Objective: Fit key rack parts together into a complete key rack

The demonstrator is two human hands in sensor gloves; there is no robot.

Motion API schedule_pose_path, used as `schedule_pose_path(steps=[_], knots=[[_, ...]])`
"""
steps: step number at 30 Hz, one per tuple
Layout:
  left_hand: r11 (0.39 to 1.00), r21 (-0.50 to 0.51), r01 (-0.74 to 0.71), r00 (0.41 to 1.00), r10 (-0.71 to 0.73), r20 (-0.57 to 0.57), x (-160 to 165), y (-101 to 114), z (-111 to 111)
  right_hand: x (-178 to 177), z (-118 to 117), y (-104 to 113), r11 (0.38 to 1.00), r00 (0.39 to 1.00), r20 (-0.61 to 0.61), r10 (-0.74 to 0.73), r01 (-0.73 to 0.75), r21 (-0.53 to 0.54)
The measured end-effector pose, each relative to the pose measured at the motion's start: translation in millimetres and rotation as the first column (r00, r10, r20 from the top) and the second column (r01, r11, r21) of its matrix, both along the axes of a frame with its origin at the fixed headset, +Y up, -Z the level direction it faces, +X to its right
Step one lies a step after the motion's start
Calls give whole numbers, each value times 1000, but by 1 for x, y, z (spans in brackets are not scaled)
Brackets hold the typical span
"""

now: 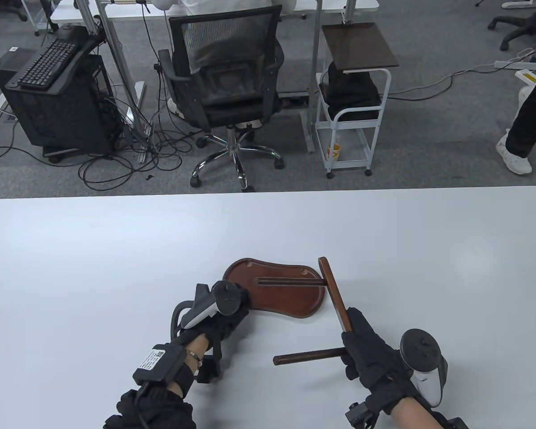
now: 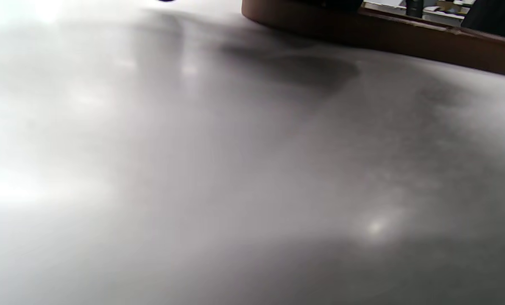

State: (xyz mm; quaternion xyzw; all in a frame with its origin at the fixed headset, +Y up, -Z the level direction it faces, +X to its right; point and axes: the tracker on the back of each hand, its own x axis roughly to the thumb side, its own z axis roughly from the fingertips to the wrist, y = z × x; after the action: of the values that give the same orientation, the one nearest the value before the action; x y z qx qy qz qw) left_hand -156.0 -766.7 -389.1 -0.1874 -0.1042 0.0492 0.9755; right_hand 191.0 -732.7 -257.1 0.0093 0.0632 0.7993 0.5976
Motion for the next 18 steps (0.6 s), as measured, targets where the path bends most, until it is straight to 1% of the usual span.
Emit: schedule_pose_path(steps=[3, 11, 14, 18], knots=[[999, 41, 28, 999, -29, 31, -4, 3, 6, 0, 0, 0, 1000, 1000, 0, 2, -2, -3], [997, 78, 27, 998, -32, 60, -16, 2, 29, 0, 0, -1, 1000, 1000, -2, 4, -4, -5], [997, 78, 1, 998, -6, 62, -23, 0, 39, 1, 0, -1, 1000, 1000, -5, 4, -4, -7], [996, 58, -72, 996, 69, 49, -33, -1, 50, 0, 0, -1, 1000, 1000, -6, 8, -8, -10]])
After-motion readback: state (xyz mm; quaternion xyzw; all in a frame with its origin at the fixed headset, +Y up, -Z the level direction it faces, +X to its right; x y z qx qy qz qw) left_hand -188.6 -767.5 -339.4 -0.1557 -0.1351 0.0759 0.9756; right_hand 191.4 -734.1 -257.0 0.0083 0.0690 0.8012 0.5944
